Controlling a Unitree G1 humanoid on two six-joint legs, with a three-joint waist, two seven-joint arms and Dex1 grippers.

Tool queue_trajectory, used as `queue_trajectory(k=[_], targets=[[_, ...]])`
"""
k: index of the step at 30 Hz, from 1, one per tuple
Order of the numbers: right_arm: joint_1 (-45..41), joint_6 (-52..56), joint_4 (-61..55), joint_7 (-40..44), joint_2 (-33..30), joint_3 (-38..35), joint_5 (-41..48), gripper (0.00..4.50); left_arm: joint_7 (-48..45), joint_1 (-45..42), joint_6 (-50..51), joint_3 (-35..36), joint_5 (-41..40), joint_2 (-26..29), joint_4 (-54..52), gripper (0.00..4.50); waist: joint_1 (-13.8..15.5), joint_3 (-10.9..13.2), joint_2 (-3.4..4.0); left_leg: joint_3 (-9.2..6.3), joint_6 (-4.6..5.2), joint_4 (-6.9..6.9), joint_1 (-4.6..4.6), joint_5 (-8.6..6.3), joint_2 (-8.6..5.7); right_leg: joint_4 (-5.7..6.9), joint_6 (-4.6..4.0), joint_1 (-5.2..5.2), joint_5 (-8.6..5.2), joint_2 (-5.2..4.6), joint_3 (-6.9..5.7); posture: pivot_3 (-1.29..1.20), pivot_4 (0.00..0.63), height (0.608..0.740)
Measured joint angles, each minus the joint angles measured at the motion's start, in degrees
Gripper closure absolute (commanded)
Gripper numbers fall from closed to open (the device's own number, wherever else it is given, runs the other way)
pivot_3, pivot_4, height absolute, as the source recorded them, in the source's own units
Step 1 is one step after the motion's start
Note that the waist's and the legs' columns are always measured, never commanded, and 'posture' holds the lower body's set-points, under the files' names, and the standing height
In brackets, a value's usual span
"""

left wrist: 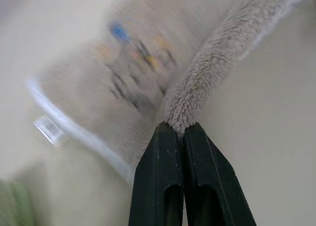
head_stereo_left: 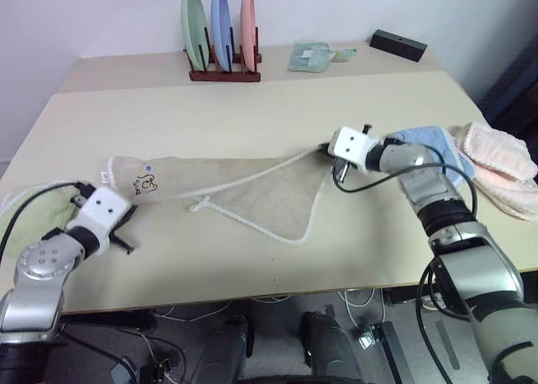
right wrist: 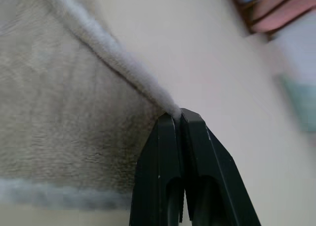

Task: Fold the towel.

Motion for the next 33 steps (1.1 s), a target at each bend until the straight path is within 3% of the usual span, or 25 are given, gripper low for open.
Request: queue_trajectory(k=[6, 8, 11, 15, 20, 23, 28, 33], targets=[[-18.0, -2.3, 6.2, -10.1, -3.1, -2.1, -2.9, 4.43, 8.3, -35.4, -4.3, -0.9, 0.7, -0.7, 19.1, 4.5, -0.1, 0.2, -0.17, -0.04, -0.5, 0.0, -0.04, 0.29, -0.13, 0.27, -0.05, -0.18, 0.05, -0.01, -0.02, 0.0, 0.15, 0.74], [-20.6, -3.6, 6.5, -11.0, -4.6, -2.8, -2.9, 4.43, 9.6, -42.2, -7.1, -1.0, 0.7, -0.7, 23.7, 4.5, -0.6, 0.2, -0.19, 0.22, -0.45, -0.09, -0.02, 0.15, -0.09, 0.19, -0.03, -0.21, 0.03, -0.02, -0.02, 0.0, 0.15, 0.74], [-20.7, -4.4, 5.9, -7.8, -5.1, -3.6, -1.7, 4.43, 8.1, -45.4, -8.7, -0.9, 0.0, 0.0, 27.1, 4.5, -2.0, 0.2, -0.18, 0.59, -0.24, -0.07, -0.03, -0.04, -0.06, 0.2, 0.01, -0.33, 0.05, -0.09, 0.01, 0.0, 0.15, 0.74], [-14.7, -3.2, -0.7, 1.2, -6.8, -5.0, 2.6, 4.43, 1.3, -38.4, -8.0, -1.1, -2.4, 1.6, 24.3, 4.5, -3.4, 0.2, -0.17, 0.75, -0.12, -0.05, -0.06, -0.11, -0.01, 0.31, 0.06, -0.56, 0.08, -0.13, 0.16, 0.0, 0.15, 0.74], [5.4, 7.3, -22.4, 16.3, -10.8, -5.4, 11.5, 4.43, -7.4, -14.1, 0.0, -0.2, -7.6, 3.6, 9.6, 4.5, -3.3, 0.2, -0.13, 0.87, -0.04, 0.04, -0.11, -0.28, 0.38, 0.36, 0.05, -0.71, 0.07, -0.01, 0.22, 0.0, 0.15, 0.74], [13.7, 15.3, -31.7, 21.7, -12.4, -5.1, 14.9, 4.43, -10.6, -5.0, 4.1, 1.4, -10.3, 4.6, 2.5, 4.5, -2.6, 0.3, -0.09, 0.9, 0.22, 0.19, -0.17, -0.43, 0.39, 0.38, -0.05, -0.77, 0.14, -0.01, 0.27, 0.0, 0.15, 0.74], [28.2, 32.7, -51.6, 31.5, -24.3, -10.0, 26.3, 4.43, -18.4, 16.8, 10.1, 10.3, -14.0, 8.7, -10.4, 4.5, -1.3, 0.3, -0.04, 1.04, 0.29, 0.16, 0.04, -0.49, 0.48, 0.27, -0.08, -0.53, 0.13, -0.01, 0.27, 0.0, 0.15, 0.74], [33.6, 40.7, -59.2, 36.2, -29.4, -12.6, 32.4, 4.43, -23.3, 23.1, 15.2, 15.6, -19.2, 9.7, -17.0, 4.5, 0.1, 0.3, -0.07, 1.23, 0.27, 0.47, 0.12, -0.5, 0.76, 0.16, -0.33, -0.19, 0.03, 0.08, 0.1, 0.0, 0.15, 0.74]])
